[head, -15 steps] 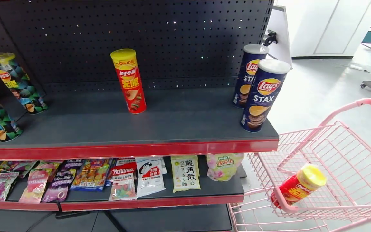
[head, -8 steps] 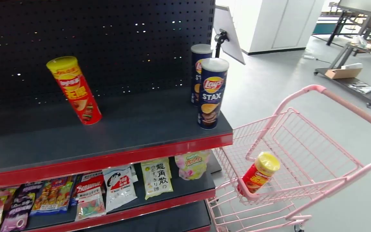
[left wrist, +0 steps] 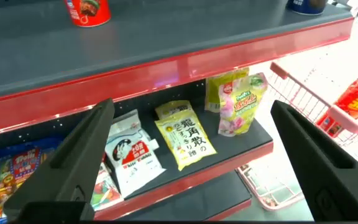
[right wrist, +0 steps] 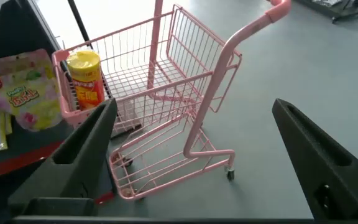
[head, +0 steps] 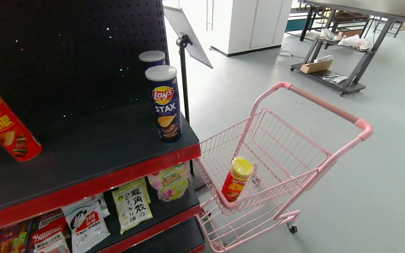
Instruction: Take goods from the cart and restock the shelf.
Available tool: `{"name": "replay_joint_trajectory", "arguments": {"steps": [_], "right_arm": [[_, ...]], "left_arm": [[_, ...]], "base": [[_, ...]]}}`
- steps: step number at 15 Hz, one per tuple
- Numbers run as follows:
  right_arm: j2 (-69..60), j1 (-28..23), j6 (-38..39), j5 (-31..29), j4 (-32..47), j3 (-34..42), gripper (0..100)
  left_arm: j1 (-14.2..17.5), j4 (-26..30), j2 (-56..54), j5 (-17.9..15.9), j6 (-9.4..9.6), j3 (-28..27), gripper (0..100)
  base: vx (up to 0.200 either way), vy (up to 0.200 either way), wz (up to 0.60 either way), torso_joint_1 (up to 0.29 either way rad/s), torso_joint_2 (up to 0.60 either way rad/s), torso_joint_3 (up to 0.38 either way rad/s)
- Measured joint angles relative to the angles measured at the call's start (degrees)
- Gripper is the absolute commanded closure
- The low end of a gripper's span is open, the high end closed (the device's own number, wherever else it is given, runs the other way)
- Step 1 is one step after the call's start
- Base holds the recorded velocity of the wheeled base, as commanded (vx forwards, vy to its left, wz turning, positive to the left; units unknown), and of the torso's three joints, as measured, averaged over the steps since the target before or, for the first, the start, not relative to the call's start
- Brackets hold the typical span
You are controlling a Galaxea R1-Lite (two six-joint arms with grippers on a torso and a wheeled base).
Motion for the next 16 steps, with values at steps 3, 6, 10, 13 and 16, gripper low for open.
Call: {"name": "replay_joint_trajectory", "arguments": {"steps": [3, 6, 10, 13, 16], "right_arm": [[0.0, 0.02, 0.13, -0.02, 0.0, 0.0, 0], [0.0, 0.02, 0.13, -0.02, 0.0, 0.0, 0], [0.0, 0.02, 0.13, -0.02, 0.0, 0.0, 0], [0.0, 0.02, 0.13, 0.0, 0.0, 0.0, 0], [0.0, 0.02, 0.13, 0.0, 0.0, 0.0, 0]], "left_arm": [[0.06, -0.02, -0.02, -0.01, 0.0, 0.0, 0], [0.06, -0.02, 0.0, -0.01, -0.05, 0.0, 0], [0.06, -0.02, 0.0, -0.01, -0.05, 0.0, 0], [0.06, -0.02, 0.0, -0.01, -0.06, 0.0, 0], [0.06, -0.02, 0.0, 0.0, -0.05, 0.0, 0]], "base": [[0.0, 0.0, 0.0, -0.118, 0.28, 0.176], [0.0, 0.0, 0.0, -0.137, 0.36, 0.219], [0.0, 0.0, 0.0, -0.138, 0.38, 0.237], [0.0, 0.0, 0.0, -0.18, 0.47, 0.31], [0.0, 0.0, 0.0, -0.181, 0.54, 0.367]]}}
